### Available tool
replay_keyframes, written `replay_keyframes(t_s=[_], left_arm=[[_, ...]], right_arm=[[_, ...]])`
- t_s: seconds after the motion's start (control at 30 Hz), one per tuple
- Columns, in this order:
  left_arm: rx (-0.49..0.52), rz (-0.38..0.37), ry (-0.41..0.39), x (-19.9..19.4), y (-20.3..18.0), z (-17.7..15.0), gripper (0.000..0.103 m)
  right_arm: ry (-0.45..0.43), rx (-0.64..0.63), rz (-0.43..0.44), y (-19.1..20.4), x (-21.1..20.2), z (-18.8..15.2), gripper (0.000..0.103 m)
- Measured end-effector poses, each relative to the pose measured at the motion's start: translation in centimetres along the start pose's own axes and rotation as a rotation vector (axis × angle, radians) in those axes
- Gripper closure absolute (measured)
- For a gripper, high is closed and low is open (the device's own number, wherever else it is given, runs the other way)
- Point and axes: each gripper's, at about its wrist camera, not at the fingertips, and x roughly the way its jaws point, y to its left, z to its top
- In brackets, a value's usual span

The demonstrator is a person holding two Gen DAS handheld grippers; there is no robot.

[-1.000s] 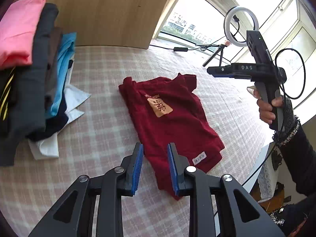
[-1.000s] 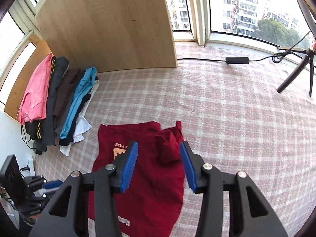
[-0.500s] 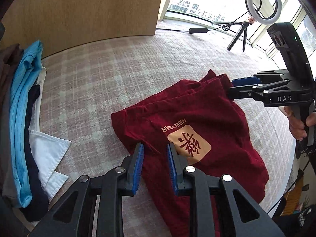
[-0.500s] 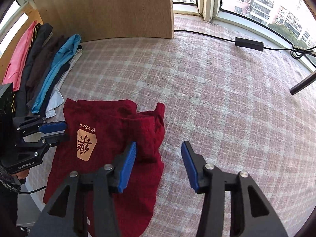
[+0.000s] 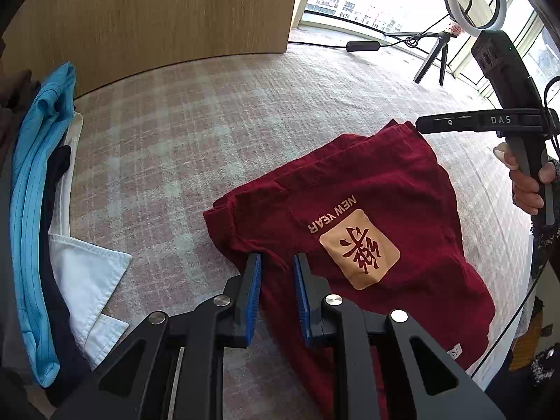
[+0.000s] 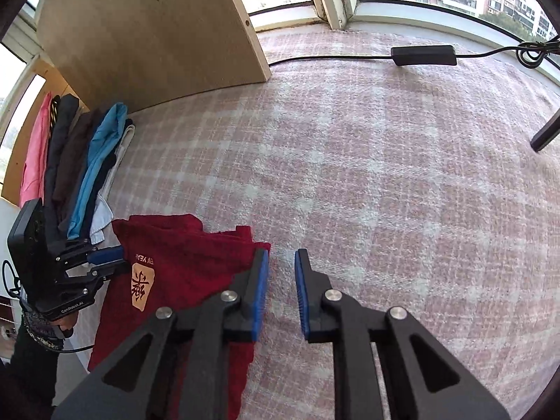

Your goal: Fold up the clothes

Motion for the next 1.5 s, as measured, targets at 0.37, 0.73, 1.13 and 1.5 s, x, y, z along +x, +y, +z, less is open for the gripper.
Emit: replay_keyframes(t_s=[0.37,0.73,1.13,1.5], left_arm=[[0.057,0.049,-0.007,-1.0,0.1,0.5,0.086],[0.104,0.066,0.034,0.8,-0.4,0.0,0.086],[0.129,0.064,0.010,0.6,-0.5,-0.4,0.085],[0.161,0.056,-0.005,0.2,-1.1,-0.4,0.081]], right_arm=[[0.081,-0.245,0.122,6.3,-0.4,-0.2,0.078],[0.073,-0.053,0.013,-0.3,2.0,3.5,0.071],[0.115,-0.024,0.085,0.3,3.6,3.6,0.097],[-0.024,0.060,0.080,-1.8,0.4,5.8,0.076]])
